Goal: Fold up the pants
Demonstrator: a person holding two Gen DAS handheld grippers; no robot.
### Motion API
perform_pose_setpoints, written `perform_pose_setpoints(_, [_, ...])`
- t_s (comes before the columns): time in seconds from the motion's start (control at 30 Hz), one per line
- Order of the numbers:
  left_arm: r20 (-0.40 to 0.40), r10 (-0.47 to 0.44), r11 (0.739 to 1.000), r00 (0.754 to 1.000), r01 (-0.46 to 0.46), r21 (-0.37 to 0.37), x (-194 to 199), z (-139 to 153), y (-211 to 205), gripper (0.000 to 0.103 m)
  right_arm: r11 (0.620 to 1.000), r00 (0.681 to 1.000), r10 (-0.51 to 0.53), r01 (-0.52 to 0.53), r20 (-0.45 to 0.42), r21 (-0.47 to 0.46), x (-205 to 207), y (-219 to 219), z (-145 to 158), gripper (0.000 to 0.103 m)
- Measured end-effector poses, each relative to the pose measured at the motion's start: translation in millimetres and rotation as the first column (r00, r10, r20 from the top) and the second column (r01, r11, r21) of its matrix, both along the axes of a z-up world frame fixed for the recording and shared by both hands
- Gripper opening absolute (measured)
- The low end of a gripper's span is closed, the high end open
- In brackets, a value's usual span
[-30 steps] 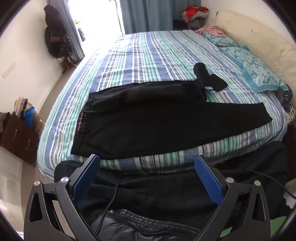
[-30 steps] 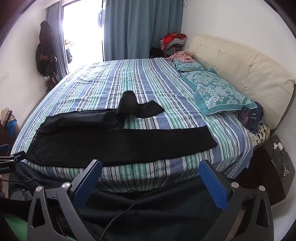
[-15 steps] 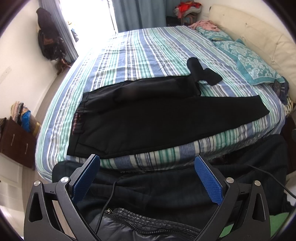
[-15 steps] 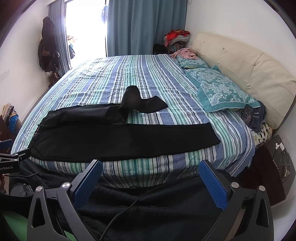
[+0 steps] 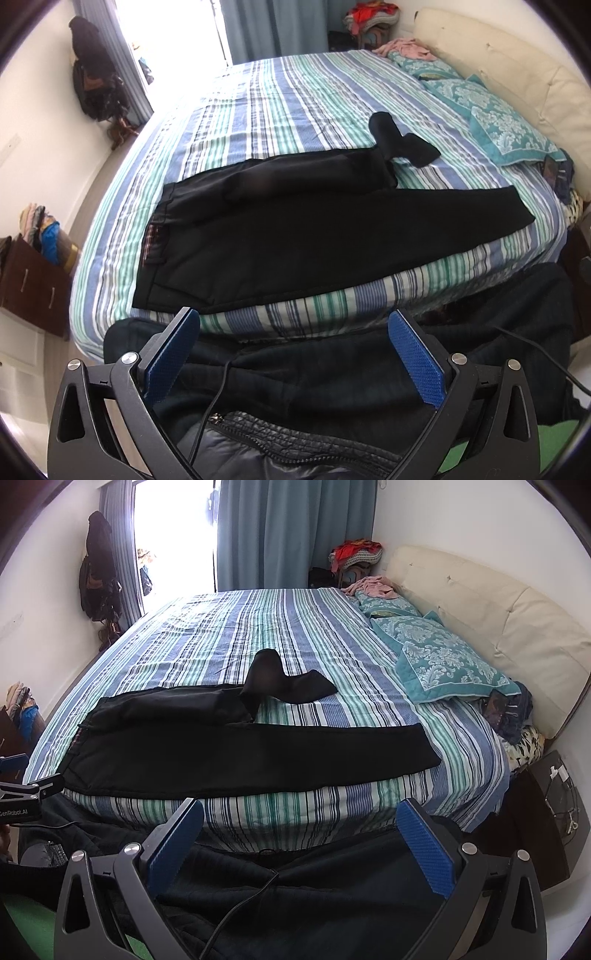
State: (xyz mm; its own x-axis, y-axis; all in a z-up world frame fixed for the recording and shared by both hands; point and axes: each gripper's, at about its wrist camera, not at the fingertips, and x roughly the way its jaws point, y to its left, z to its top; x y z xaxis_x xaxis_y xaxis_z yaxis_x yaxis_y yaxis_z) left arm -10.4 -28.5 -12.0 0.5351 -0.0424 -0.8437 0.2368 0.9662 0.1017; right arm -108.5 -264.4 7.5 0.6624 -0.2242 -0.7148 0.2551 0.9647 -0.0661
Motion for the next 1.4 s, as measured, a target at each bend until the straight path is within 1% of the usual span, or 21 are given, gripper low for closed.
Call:
perform_pose_setpoints(1.23, [-0.019,0.016,1.0,1.0,-0.016,-0.002,2.9,-2.5,10.0,0.102,0.997,0.997,0.07,-0.071,-0.032,-0.015,8.8,14.8,-4.3,0.103])
perform_pose_setpoints(1.4, [-0.02,0.0,1.0,1.0,0.0,0.009,3.0,-3.2,5.5,0.102,0.998,0.997,0.065,-0.065,-0.032,-0.007,8.5,12.6,-5.6,0.103])
